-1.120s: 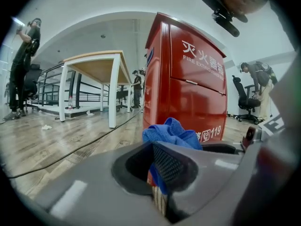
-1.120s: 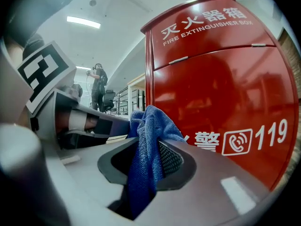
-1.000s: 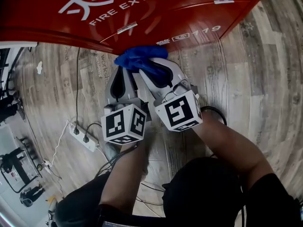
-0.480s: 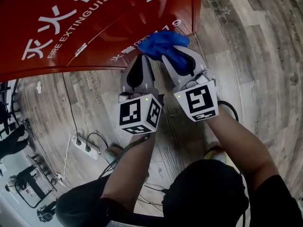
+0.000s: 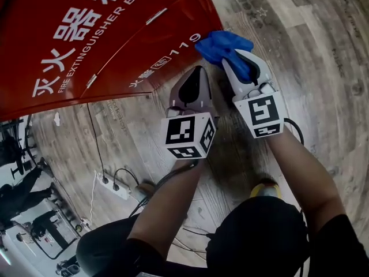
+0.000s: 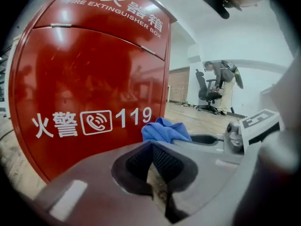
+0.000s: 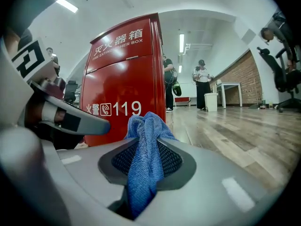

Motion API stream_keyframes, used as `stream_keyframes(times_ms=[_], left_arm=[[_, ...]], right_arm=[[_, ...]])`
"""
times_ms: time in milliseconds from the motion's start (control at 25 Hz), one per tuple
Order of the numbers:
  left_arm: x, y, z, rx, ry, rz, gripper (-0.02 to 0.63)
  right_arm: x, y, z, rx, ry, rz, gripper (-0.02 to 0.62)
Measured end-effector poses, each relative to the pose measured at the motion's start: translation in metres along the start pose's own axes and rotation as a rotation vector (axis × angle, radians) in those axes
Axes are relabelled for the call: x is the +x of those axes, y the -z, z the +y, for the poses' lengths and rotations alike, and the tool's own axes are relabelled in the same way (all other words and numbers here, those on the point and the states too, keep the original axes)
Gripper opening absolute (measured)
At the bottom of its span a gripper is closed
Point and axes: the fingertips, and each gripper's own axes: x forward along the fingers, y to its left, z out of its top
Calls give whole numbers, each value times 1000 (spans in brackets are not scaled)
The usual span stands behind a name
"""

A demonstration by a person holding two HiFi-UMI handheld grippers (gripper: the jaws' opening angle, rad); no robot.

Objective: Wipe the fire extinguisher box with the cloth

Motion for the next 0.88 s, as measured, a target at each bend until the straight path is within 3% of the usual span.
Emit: stream_keyframes(times_ms=[360, 640, 880], left_arm=[[-22, 18, 35, -16, -74, 26, 0], [-59, 34, 96, -45, -158, 27, 0], [-108, 50, 156, -89, -251, 24, 0]], right_arm=[[16, 4, 44, -29, -67, 9, 114], [39, 16, 108, -69, -155, 42, 114], [54, 20, 190, -82, -267, 61, 114]])
